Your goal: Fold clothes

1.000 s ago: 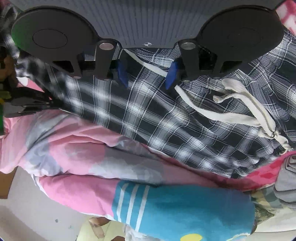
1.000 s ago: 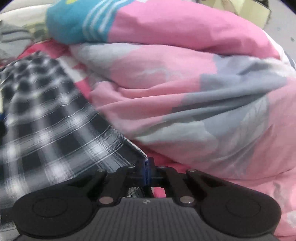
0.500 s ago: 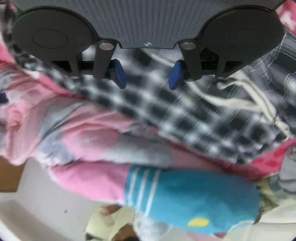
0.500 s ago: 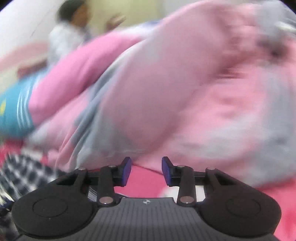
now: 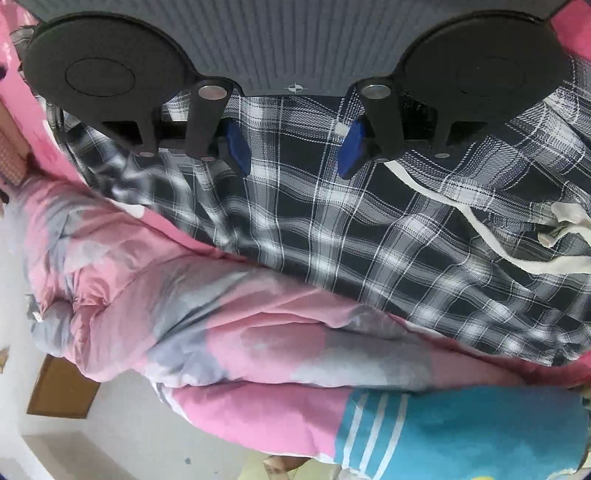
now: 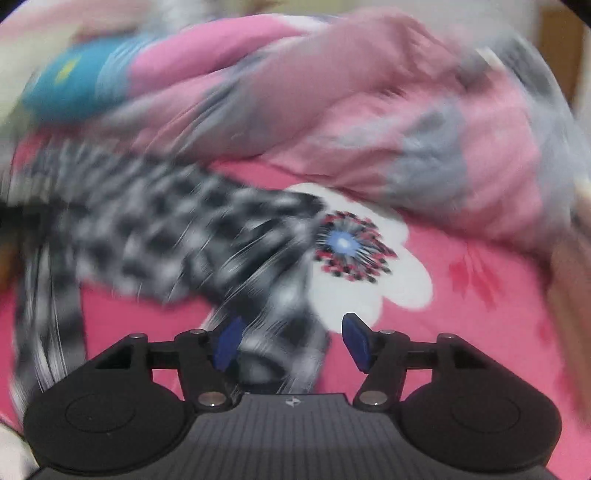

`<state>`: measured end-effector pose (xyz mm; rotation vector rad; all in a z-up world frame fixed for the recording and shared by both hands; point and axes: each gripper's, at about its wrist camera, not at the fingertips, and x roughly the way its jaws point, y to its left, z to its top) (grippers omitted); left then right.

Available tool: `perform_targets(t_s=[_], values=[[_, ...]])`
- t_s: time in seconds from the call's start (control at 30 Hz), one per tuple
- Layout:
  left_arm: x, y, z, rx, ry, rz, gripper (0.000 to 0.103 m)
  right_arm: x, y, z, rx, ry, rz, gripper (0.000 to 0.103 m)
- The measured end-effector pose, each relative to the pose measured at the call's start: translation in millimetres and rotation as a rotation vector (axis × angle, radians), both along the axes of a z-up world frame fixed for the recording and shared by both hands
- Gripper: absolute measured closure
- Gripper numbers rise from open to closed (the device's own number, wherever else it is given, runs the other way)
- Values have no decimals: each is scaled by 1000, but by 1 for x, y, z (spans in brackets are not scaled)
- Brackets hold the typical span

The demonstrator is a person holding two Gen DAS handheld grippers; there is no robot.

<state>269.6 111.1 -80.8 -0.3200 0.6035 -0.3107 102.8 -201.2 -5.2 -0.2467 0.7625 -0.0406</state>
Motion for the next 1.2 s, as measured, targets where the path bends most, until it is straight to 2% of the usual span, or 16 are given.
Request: perform_targets(t_s=[0.1,0.2,0.23,0.27,0.3,0.43,0.57,0.8,1.03,1.2], values=[[1,0,-3,5,6,2,51,0,43,-20,-209,-9,143,42],[-1,1,-4,2,6,3,51,11,66,-47,-352,8,223,54],[-1,1,-4,0,7,3,51,17,69,-55,-377,15,234,62],[-1,1,-4,0,8,3,51,23,68,-59,-374,19,228,80],[-1,1,-4,1,9,3,51,26,64,-58,-346,12,212,87],[0,1,-5,5,11,4,51,29,34,-35,-211,-66,94,98],[0,3,-6,0,12,11,52,33,-4,-12,-115,-143,-35,99],[-1,4,-7,-4,10,17,53,73,-107,12,-86,-201,-277,100],[-1,4,-7,-3,7,20,54,121,-201,-2,-94,-159,-420,100],[0,4,-8,6,5,19,54,149,-240,-26,-59,-122,-467,103]])
